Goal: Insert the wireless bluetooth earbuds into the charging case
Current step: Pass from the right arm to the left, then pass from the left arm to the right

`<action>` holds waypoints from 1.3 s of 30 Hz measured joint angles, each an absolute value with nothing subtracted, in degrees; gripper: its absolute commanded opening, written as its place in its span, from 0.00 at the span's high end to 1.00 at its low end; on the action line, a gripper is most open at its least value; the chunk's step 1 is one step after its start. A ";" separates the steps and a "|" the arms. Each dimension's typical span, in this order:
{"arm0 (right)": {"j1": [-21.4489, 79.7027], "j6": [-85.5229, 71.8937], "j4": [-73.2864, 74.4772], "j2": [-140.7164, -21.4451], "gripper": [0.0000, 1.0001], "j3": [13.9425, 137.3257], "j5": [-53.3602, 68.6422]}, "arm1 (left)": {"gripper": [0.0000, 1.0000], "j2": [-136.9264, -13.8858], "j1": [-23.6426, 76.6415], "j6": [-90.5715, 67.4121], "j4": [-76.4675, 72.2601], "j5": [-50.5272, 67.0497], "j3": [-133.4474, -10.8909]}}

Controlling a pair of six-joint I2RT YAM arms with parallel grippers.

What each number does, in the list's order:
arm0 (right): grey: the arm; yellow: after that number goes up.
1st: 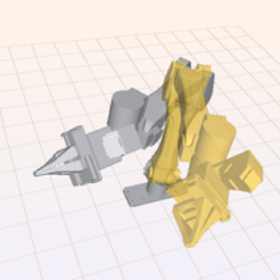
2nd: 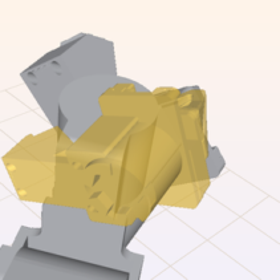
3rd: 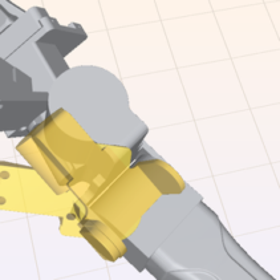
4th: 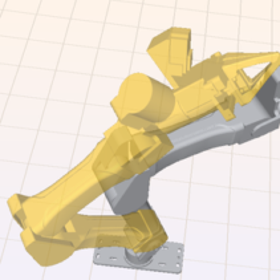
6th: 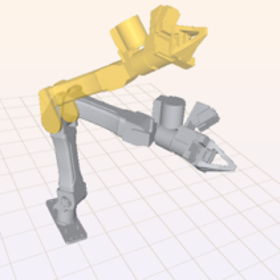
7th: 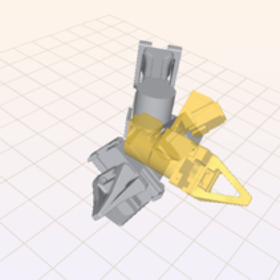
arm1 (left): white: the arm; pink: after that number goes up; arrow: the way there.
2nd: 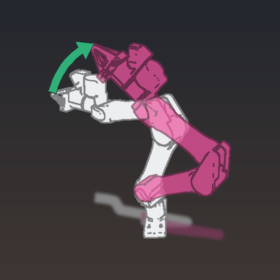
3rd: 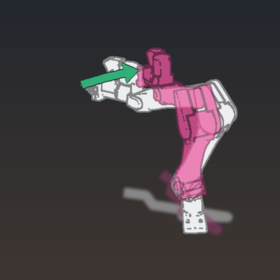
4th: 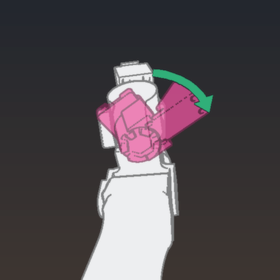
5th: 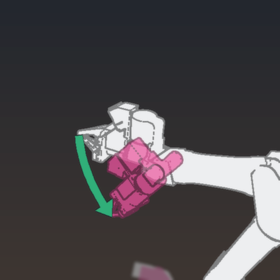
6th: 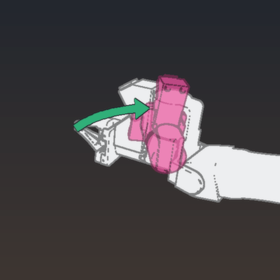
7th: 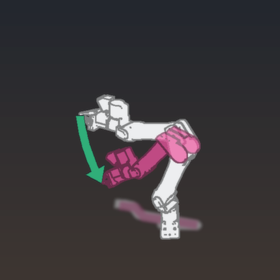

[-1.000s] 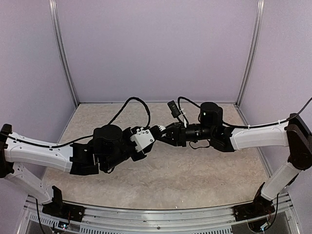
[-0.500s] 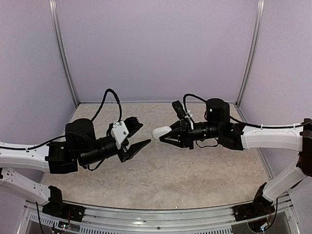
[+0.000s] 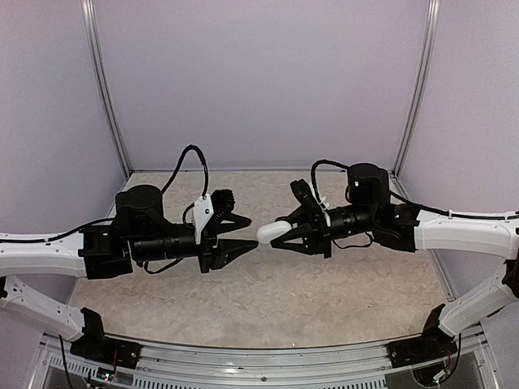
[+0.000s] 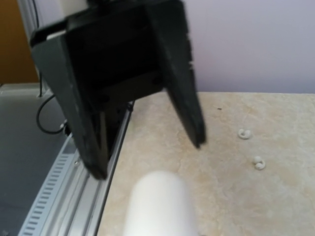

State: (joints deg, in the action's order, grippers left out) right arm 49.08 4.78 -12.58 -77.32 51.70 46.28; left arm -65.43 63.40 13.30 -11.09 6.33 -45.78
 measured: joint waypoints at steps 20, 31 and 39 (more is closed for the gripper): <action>51.16 8.19 -10.63 -77.23 0.62 51.70 45.39 | 0.85 -70.54 63.07 9.58 -13.21 12.12 -46.85; 51.20 2.52 -17.43 -76.86 0.60 49.76 45.91 | 0.86 -66.78 62.70 8.88 -19.68 13.78 -45.12; 51.20 -1.19 -22.06 -76.49 0.60 49.34 47.22 | 0.86 -66.78 62.70 8.78 -20.14 14.72 -44.93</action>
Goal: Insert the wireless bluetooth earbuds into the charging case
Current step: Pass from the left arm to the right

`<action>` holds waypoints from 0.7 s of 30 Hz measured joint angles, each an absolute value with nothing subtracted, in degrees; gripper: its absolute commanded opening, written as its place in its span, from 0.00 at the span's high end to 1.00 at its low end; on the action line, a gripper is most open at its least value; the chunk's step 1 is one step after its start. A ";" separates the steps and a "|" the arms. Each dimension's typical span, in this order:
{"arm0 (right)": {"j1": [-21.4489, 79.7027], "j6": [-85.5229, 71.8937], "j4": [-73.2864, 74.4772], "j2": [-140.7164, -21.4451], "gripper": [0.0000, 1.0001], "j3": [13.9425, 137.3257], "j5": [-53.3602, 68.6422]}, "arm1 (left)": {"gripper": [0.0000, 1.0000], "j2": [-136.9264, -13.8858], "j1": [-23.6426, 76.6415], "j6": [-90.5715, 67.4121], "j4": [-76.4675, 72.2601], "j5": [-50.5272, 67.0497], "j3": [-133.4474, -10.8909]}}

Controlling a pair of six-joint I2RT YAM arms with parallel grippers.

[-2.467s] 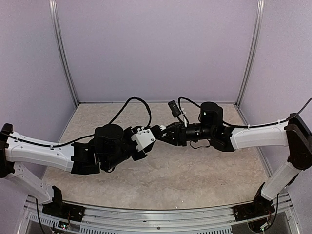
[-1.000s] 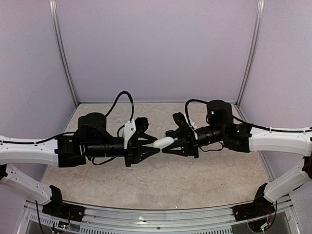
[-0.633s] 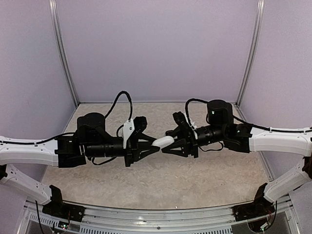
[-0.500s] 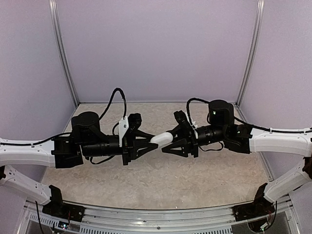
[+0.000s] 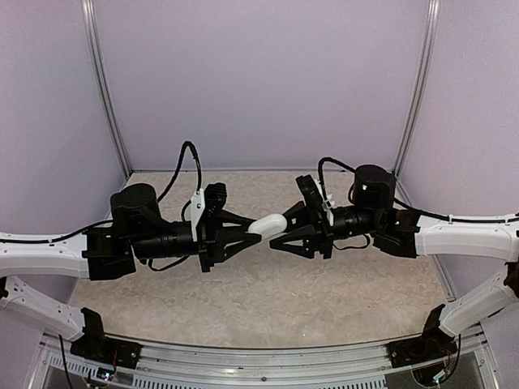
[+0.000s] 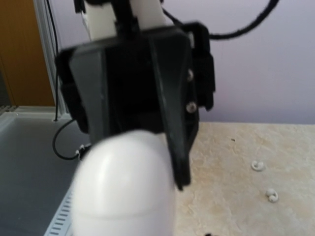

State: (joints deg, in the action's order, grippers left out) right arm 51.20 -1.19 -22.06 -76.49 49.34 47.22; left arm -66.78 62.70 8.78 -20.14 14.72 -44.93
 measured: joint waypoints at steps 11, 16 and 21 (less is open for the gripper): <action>51.20 -3.97 -25.87 -76.38 0.64 48.99 49.01 | 0.86 -67.37 62.70 8.19 -21.17 14.98 -44.56; 51.20 -4.19 -26.52 -76.38 0.70 48.90 49.34 | 0.86 -67.57 62.67 8.19 -21.41 14.63 -44.40; 51.05 -4.14 -26.89 -76.38 0.79 48.77 49.19 | 0.82 -67.72 62.65 8.10 -21.63 14.37 -44.40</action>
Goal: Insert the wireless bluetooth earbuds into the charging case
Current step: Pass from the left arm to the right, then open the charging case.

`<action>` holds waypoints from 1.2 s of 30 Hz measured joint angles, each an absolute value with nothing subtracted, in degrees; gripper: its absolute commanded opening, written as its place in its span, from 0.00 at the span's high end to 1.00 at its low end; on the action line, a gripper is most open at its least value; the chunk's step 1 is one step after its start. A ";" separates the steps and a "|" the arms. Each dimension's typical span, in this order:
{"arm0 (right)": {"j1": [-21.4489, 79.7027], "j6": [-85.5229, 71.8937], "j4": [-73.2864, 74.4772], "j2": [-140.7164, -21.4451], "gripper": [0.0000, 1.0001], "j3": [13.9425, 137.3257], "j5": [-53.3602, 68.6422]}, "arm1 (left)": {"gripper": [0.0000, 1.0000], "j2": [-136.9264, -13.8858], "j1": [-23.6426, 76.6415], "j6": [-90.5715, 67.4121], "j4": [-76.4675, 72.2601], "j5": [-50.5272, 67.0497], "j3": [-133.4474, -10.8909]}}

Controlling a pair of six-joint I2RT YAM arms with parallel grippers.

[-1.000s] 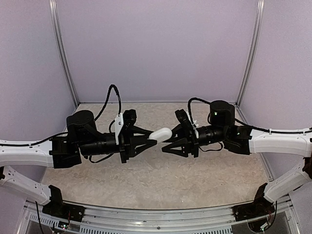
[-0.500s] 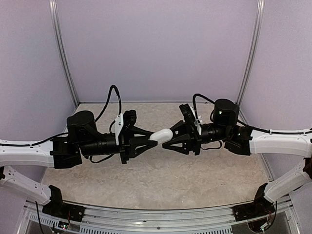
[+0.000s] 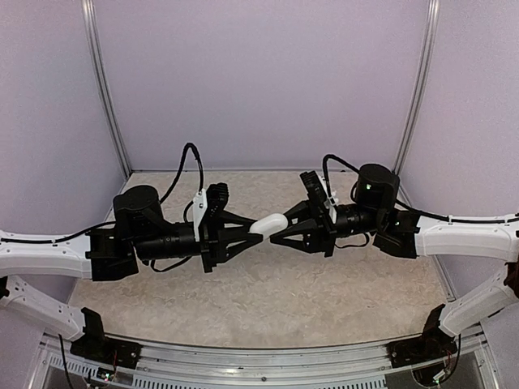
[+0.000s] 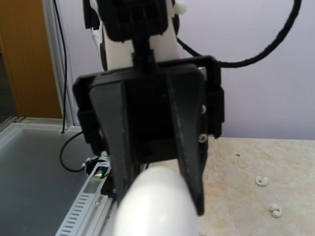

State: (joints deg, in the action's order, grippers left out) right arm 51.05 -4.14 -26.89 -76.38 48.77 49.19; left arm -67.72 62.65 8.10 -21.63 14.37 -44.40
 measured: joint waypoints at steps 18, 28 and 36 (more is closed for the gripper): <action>50.83 -3.01 -27.09 -76.36 0.92 47.70 47.35 | 0.53 -67.88 62.72 7.25 -21.41 9.41 -44.40; 50.83 -1.72 -27.75 -76.14 0.96 46.96 45.95 | 0.53 -67.48 62.17 5.67 -21.10 9.10 -44.40; 50.78 -1.10 -27.51 -76.05 0.96 45.95 46.30 | 0.52 -65.08 59.96 4.01 -22.02 8.60 -44.18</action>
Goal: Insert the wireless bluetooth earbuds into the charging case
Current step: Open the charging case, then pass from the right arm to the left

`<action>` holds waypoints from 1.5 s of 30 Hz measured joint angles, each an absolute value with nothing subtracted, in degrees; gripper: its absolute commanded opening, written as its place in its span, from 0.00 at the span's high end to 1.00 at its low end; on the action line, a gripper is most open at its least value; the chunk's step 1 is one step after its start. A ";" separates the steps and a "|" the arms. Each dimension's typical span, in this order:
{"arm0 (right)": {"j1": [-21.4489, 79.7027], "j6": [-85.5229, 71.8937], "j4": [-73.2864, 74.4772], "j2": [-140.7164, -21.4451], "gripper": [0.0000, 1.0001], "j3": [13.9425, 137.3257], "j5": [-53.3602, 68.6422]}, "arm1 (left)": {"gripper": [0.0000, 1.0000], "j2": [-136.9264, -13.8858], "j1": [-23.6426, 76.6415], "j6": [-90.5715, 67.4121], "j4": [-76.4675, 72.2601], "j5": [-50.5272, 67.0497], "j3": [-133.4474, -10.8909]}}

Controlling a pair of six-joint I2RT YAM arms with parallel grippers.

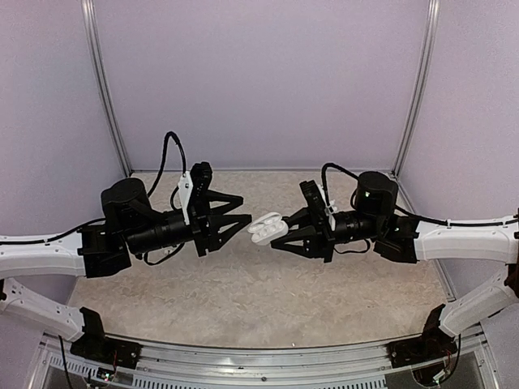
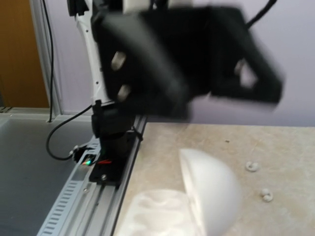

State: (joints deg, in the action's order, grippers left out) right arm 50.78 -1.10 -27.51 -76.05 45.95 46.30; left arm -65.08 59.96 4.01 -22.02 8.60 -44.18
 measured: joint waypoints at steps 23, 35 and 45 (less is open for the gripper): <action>50.78 -1.06 -28.05 -73.89 0.96 43.38 45.39 | 0.48 -65.78 59.18 1.93 -23.05 14.66 -42.44; 50.78 -1.06 -28.21 -73.93 0.95 43.38 46.70 | 0.60 -70.96 59.22 -0.05 -23.55 19.27 -44.97; 50.78 -1.10 -28.64 -74.26 0.94 43.38 47.22 | 0.75 -73.06 59.33 -1.26 -24.21 19.35 -46.72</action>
